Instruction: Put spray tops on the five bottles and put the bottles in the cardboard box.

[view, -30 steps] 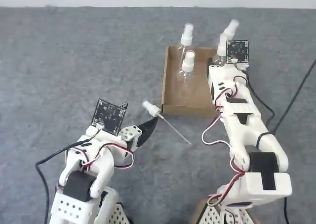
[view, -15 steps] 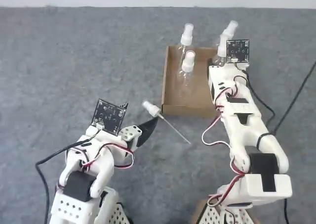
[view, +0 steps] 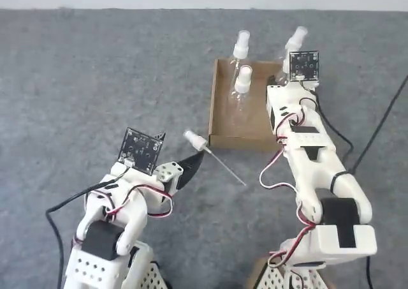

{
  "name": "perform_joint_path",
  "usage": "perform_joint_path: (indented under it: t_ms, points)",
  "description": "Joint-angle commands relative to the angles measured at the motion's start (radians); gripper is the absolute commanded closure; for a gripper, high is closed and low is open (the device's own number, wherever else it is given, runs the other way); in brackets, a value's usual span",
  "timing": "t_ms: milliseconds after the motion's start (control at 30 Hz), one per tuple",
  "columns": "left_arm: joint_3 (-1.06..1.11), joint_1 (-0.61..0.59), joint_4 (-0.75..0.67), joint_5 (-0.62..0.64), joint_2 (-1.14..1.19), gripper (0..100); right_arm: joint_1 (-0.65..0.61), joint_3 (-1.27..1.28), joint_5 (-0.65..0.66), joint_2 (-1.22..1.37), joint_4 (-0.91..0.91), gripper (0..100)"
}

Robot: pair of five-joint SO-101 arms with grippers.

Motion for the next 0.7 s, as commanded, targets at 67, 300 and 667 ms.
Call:
perform_joint_path:
  t_ms: [67, 300, 667]
  points:
    - [-0.007, -0.006, -0.031, -0.008, -0.014, 71, -0.004, 0.005, 0.003, -0.044, 0.022, 84.3]
    - [-0.007, -0.006, -0.031, -0.008, -0.014, 71, -0.004, 0.005, 0.003, -0.044, 0.022, 84.2]
    - [0.010, -0.006, -0.064, -0.009, -0.014, 71, -0.005, 0.003, 0.044, -0.044, 0.022, 84.2]
